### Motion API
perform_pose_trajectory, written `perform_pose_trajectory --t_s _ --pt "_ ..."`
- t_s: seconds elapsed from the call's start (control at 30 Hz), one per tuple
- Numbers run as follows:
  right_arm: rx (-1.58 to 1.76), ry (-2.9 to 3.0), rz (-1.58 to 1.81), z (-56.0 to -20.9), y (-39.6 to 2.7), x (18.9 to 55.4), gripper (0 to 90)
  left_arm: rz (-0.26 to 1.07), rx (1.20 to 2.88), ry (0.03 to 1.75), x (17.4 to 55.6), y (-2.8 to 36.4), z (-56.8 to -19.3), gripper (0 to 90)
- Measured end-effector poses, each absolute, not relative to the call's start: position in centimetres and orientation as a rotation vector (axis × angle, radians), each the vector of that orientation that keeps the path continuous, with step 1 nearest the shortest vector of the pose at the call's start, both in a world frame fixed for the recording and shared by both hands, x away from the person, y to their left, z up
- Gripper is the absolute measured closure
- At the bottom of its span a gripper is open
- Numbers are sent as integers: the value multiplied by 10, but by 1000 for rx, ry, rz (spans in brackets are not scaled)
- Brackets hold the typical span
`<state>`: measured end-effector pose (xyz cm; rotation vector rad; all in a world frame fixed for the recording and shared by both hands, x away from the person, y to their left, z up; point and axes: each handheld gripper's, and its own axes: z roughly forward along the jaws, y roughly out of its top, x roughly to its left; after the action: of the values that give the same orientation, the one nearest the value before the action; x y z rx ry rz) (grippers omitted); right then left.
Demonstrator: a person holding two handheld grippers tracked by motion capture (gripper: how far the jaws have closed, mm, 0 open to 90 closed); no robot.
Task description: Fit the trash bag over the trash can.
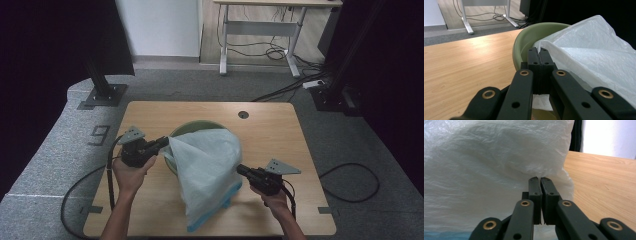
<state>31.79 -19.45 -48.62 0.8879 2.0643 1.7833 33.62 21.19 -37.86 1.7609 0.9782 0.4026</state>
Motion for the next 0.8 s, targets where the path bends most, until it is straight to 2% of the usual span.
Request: perform_pose_trajectory --t_s 0.4,0.67,0.8 --pt "880 2033 1810 -481 -200 312 890 400 1761 974 337 211 -378 889" --pt "843 1967 1855 -454 -216 303 890 400 1796 943 345 197 -373 858" --pt "829 1953 1844 -441 -222 300 890 337 1860 957 355 192 -373 808"
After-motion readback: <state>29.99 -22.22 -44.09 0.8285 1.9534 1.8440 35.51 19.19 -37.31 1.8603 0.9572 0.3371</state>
